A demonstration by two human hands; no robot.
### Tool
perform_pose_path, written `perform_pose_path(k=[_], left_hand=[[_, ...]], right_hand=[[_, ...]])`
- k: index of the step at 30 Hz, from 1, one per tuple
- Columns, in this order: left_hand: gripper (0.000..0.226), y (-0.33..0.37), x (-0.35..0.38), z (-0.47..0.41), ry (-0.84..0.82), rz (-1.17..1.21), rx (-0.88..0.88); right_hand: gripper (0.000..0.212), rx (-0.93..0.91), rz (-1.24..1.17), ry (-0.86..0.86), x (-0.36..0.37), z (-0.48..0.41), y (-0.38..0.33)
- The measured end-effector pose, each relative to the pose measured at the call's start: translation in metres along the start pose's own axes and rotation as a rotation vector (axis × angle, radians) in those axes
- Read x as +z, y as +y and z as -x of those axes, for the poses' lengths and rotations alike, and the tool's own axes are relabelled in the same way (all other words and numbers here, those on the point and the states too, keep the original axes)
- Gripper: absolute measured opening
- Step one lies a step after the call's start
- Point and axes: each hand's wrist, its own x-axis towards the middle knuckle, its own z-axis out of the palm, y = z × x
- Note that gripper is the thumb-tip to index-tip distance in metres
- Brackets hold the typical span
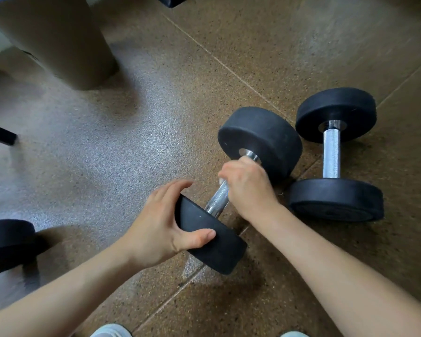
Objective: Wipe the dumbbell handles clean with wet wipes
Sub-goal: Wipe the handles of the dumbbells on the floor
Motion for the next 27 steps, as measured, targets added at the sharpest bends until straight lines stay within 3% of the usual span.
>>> perform_pose_path(k=[3,4,9,14,19,23,27], left_hand=[[0.12,0.004,-0.002,0.003,0.012,-0.076,-0.009],[0.121,0.006,-0.003,0.003,0.015,-0.111,-0.001],[0.111,0.015,0.0,0.005,0.048,-0.225,0.056],[0.106,0.022,0.0,0.01,0.093,-0.29,0.077],[0.096,0.027,0.001,0.013,0.092,-0.268,0.062],[0.082,0.03,-0.001,0.014,0.101,-0.266,0.039],[0.07,0.032,-0.005,0.014,0.061,-0.249,-0.006]], right_hand=[[0.029,-0.075,-0.17,-0.452,-0.015,0.012,-0.02],[0.029,-0.102,-0.188,-0.514,-0.021,0.008,-0.022],[0.034,-0.071,0.251,-0.439,-0.029,-0.031,-0.002],[0.028,-0.119,0.044,-0.654,-0.038,-0.018,-0.028],[0.03,-0.105,0.279,-0.528,-0.032,-0.026,-0.01],[0.031,-0.242,0.189,-0.614,-0.033,-0.008,-0.031],[0.032,-0.08,0.287,-0.487,-0.03,-0.028,0.001]])
